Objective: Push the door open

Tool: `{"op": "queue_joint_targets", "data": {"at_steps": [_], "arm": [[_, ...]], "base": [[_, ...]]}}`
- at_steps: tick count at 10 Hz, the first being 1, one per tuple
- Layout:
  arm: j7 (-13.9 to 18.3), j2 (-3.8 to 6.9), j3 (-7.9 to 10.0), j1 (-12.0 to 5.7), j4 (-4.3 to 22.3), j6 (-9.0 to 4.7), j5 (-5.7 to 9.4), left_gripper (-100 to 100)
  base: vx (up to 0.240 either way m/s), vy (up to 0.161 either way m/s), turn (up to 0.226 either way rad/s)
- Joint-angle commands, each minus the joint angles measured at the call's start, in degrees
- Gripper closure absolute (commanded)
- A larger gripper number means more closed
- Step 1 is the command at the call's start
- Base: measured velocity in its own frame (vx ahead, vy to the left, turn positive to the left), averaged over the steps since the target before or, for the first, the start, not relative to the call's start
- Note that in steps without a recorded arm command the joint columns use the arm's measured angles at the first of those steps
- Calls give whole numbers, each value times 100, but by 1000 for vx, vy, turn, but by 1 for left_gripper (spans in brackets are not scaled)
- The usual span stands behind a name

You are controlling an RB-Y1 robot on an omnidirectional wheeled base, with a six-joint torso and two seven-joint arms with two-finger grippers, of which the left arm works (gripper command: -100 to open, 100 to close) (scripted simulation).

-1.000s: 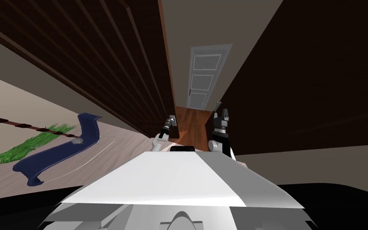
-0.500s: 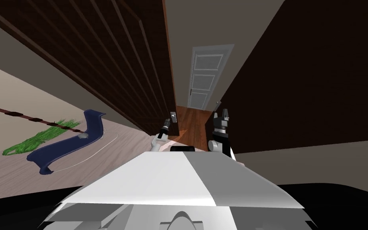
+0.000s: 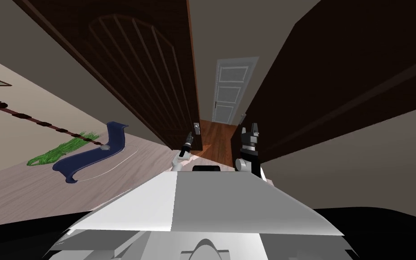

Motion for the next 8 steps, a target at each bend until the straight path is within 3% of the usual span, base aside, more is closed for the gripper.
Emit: {"op": "queue_joint_targets", "data": {"at_steps": [1,5,8], "arm": [[-12,65,29,-38,49,-24,4,-100],[-35,96,84,-108,140,-69,13,-100],[-55,48,131,-168,218,-107,20,-100]], "base": [[109,-12,-29],[199,-13,-13],[183,-23,-15]]}}
